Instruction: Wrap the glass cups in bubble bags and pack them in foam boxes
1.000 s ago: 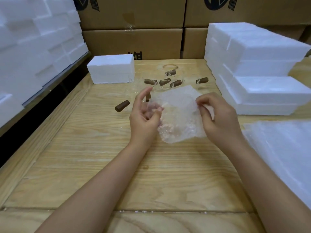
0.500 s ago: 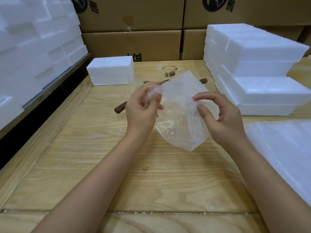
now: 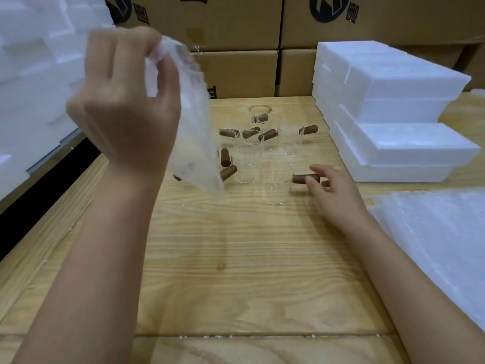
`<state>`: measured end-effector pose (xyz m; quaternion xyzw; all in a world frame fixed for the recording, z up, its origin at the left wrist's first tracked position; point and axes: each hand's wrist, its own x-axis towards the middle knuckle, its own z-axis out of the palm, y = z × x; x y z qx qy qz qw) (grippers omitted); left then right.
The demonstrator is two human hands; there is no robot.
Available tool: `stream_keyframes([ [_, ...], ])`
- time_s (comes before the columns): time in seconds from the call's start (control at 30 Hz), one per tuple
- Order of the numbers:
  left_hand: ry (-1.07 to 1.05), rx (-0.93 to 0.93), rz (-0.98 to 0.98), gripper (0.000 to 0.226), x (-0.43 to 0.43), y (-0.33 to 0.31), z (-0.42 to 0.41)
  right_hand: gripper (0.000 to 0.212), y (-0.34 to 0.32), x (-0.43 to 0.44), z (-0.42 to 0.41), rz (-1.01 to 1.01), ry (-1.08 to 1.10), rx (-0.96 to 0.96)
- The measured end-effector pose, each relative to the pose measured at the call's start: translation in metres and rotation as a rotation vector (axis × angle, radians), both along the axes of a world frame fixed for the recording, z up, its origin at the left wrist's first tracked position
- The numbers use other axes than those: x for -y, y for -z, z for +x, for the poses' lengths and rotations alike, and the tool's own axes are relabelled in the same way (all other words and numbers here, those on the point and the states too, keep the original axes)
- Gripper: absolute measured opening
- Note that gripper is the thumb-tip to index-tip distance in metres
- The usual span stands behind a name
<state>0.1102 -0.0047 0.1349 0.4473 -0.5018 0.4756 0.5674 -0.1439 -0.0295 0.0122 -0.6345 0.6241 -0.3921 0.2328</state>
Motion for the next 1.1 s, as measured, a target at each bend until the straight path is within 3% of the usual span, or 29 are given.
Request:
stream_keyframes([
  [0.07,-0.072,0.105,0.046,0.008,-0.003,-0.002,-0.015,0.034,0.002,0.002,0.001,-0.014,-0.010,-0.015],
  [0.2,-0.048,0.226,0.376,0.010,-0.001,0.016,-0.040,0.011,0.004,0.004,0.000,0.003,-0.061,0.029],
  [0.33,0.132,0.111,0.763,0.019,0.011,0.039,-0.048,0.003,0.005,0.004,0.000,0.051,-0.121,0.110],
  [0.4,0.202,0.037,0.856,0.022,0.019,0.049,-0.045,0.005,0.004,0.002,0.002,0.034,-0.110,0.131],
  [0.6,0.197,-0.135,0.938,0.021,0.033,0.061,-0.039,0.007,-0.009,-0.008,-0.003,-0.127,-0.102,0.297],
  [0.73,0.199,-0.225,0.935,0.022,0.035,0.062,-0.042,0.011,-0.027,-0.021,-0.005,-0.210,-0.224,0.495],
  [0.9,0.247,-0.268,0.951,0.022,0.032,0.059,-0.047,0.012,-0.024,-0.030,0.014,-0.190,-0.354,0.421],
  [1.1,0.427,-0.384,0.997,0.015,0.026,0.050,-0.052,0.014,-0.020,-0.028,0.011,-0.221,-0.334,0.381],
])
